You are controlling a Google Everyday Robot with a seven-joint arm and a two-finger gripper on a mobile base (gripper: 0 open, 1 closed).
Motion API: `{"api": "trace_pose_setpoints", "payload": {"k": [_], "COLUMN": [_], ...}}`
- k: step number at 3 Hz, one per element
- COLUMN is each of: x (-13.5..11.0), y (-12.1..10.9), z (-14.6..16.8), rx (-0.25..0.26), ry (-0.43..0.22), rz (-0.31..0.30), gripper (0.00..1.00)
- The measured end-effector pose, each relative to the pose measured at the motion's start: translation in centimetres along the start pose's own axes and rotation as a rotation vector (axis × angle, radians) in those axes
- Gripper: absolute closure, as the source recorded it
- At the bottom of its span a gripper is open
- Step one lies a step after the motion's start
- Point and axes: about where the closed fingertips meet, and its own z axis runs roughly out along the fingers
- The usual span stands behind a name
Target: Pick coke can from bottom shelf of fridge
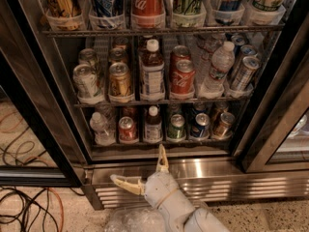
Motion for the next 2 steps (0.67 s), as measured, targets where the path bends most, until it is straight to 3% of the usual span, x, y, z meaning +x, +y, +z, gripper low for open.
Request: {"api": "trace_pose_setpoints", "payload": {"k": [2], "x": [1.5], "y": [-3.0], "z": [2.3], "rx": [0.039], "ry": [-0.019], "rz": [-0.046], "gripper": [0.0]}}
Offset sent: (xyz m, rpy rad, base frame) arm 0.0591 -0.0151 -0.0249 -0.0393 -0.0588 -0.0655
